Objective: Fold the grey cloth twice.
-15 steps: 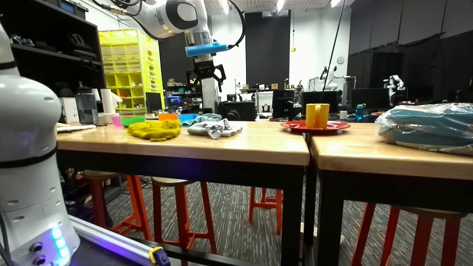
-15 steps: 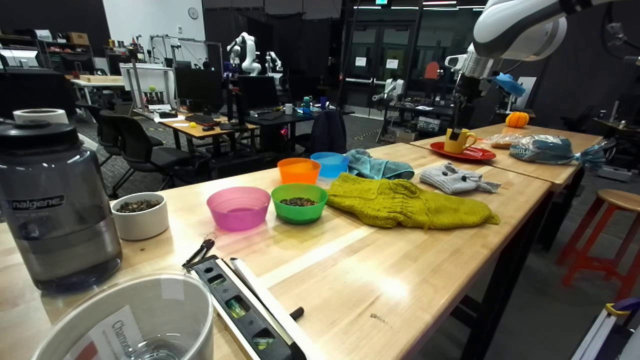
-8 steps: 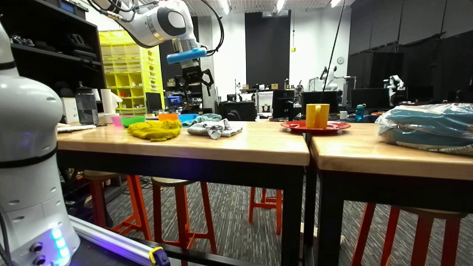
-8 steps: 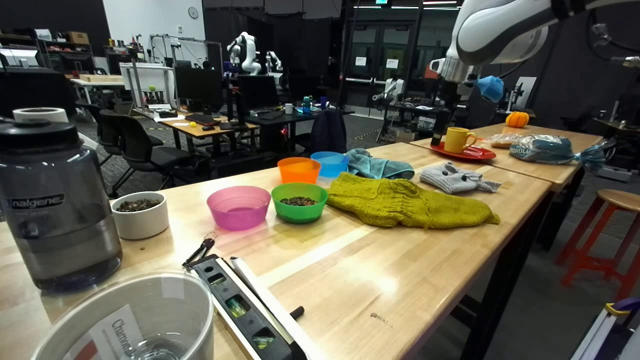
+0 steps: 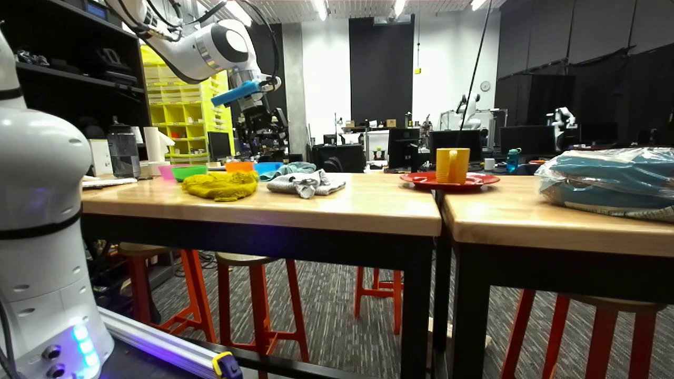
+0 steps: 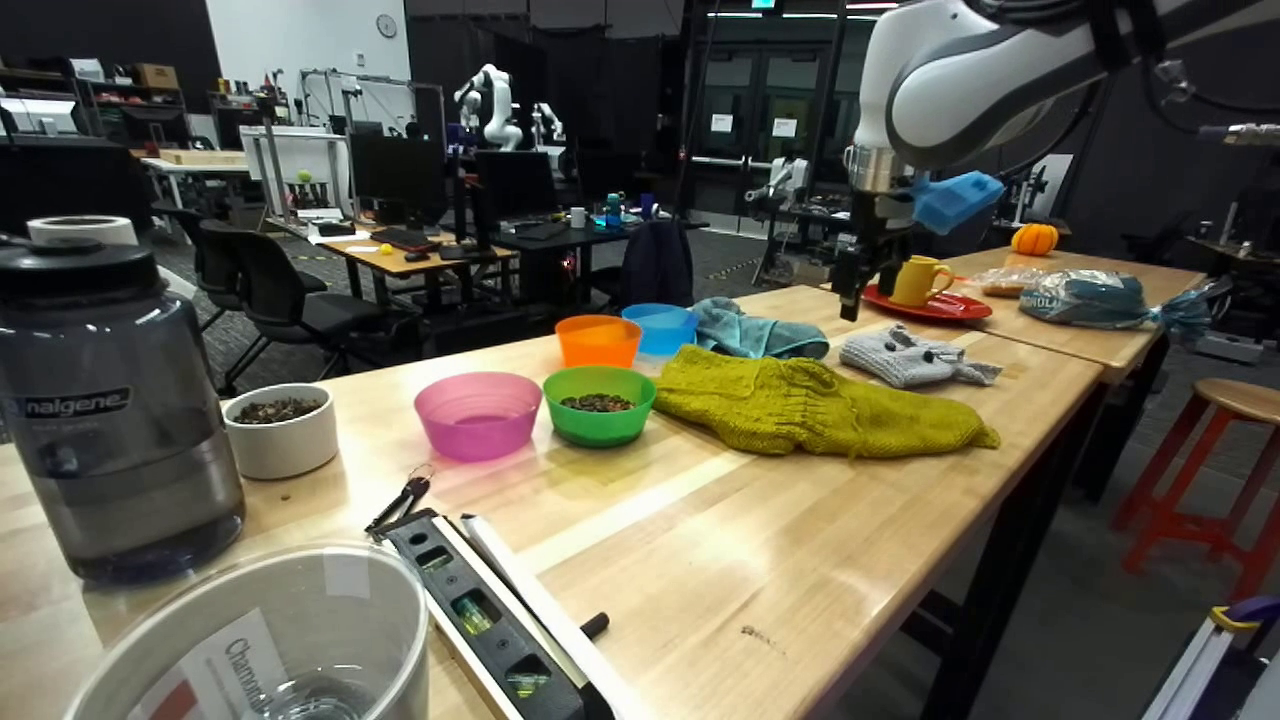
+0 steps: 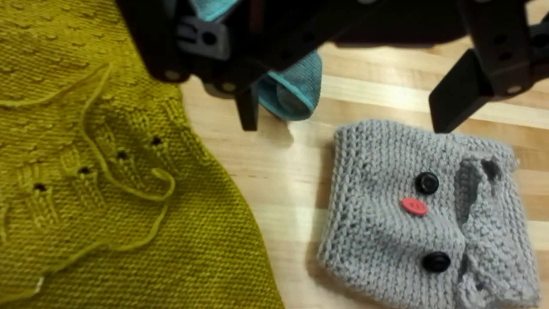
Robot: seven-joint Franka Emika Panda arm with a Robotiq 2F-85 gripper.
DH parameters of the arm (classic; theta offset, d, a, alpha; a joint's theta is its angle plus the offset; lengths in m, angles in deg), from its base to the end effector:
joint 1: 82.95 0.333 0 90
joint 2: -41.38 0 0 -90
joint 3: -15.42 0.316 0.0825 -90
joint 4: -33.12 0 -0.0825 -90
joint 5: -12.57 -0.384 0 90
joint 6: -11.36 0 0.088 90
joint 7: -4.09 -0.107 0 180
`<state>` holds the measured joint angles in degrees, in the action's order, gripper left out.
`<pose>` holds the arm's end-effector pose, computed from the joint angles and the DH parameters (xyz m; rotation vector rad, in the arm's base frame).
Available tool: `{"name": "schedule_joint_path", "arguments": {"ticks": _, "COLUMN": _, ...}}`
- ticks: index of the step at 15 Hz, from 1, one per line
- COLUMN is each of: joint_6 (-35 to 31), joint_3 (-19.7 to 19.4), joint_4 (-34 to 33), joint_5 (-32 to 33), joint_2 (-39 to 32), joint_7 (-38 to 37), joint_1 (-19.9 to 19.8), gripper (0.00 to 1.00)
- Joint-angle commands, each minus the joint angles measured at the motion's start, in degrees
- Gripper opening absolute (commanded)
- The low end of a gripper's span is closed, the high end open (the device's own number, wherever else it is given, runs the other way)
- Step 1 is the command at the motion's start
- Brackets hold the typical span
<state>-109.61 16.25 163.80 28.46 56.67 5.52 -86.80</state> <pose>0.4760 -0.0376 0.4732 2.8833 0.1497 0.1258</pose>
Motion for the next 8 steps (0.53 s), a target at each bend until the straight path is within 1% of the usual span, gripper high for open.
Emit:
{"name": "schedule_joint_path", "arguments": {"ticks": 1, "joint_6": 1.5, "joint_3": 2.0, "joint_4": 1.2, "joint_5": 4.4, "joint_2": 0.0, "joint_7": -10.5, "joint_1": -0.2, "gripper": 1.0}}
{"name": "schedule_joint_path", "arguments": {"ticks": 5, "joint_6": 1.6, "joint_3": 2.0, "joint_4": 1.4, "joint_5": 7.2, "joint_2": -1.5, "joint_7": -15.3, "joint_1": -0.4, "gripper": 1.0}}
{"name": "schedule_joint_path", "arguments": {"ticks": 8, "joint_6": 0.9, "joint_3": 1.5, "joint_4": 1.3, "joint_5": 7.6, "joint_2": -3.1, "joint_7": -16.5, "joint_1": -0.3, "gripper": 1.0}}
